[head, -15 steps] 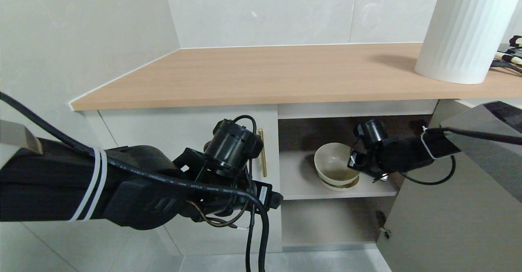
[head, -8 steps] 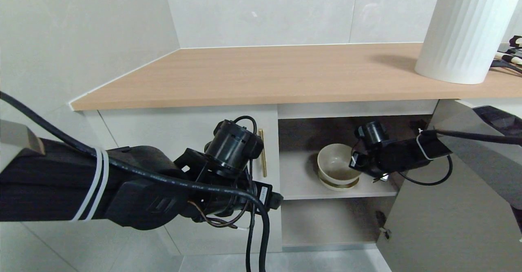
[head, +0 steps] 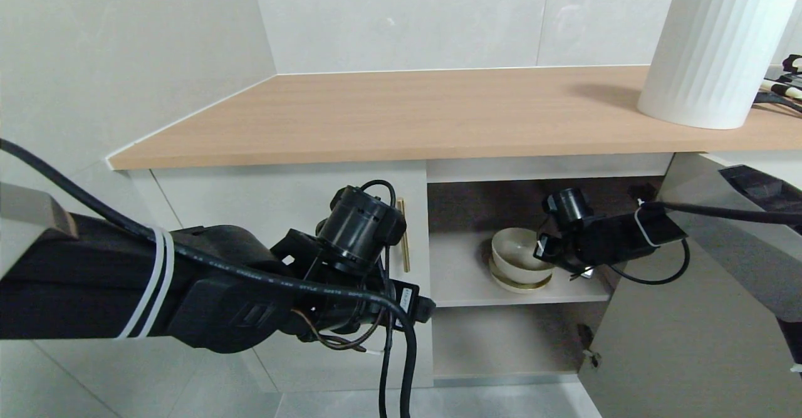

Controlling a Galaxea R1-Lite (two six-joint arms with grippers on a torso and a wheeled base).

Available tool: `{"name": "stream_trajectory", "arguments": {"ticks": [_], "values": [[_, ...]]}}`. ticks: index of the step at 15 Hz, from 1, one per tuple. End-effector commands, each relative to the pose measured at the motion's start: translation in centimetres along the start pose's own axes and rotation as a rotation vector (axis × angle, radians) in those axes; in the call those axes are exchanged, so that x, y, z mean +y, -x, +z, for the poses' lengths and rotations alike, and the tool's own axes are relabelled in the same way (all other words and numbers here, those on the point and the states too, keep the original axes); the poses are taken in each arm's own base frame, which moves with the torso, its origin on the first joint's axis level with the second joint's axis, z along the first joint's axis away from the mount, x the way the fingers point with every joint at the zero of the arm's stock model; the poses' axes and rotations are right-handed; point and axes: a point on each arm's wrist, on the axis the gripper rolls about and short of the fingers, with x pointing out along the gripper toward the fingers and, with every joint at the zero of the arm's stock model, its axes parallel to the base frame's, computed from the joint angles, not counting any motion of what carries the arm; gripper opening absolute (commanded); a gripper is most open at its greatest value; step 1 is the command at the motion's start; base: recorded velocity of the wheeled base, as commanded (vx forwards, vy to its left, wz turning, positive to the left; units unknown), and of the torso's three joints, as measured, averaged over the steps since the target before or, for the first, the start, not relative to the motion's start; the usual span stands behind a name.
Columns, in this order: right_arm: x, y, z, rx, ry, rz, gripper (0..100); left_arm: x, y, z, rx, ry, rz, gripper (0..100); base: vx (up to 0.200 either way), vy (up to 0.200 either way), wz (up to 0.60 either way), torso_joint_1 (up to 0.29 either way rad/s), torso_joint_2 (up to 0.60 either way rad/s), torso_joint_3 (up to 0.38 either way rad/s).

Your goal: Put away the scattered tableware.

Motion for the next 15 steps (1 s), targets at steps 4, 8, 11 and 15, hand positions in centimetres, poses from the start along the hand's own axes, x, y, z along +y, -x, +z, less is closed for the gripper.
{"name": "stream_trajectory", "arguments": {"ticks": [4,8,11,15], "values": [[0.9,2.7,-0.1,0.018,0.018,0.058,100,0.0,0.0,0.0,-0.001,0.001,0.001,100,0.0,0.0,0.0,0.0,0.0,0.0],[0.0,9.0,-0.3,0.051,0.105,0.148,100,0.9,0.9,0.6,-0.031,0.055,0.009,100,0.0,0.0,0.0,0.0,0.0,0.0],[-1.7,16.4,-1.0,0.035,0.179,0.237,100,3.1,2.2,0.7,-0.05,0.11,0.044,100,0.0,0.0,0.0,0.0,0.0,0.0],[-5.5,22.5,-3.6,0.038,0.251,0.276,100,6.1,4.4,-1.4,-0.1,0.167,0.081,100,0.0,0.0,0.0,0.0,0.0,0.0]]}}
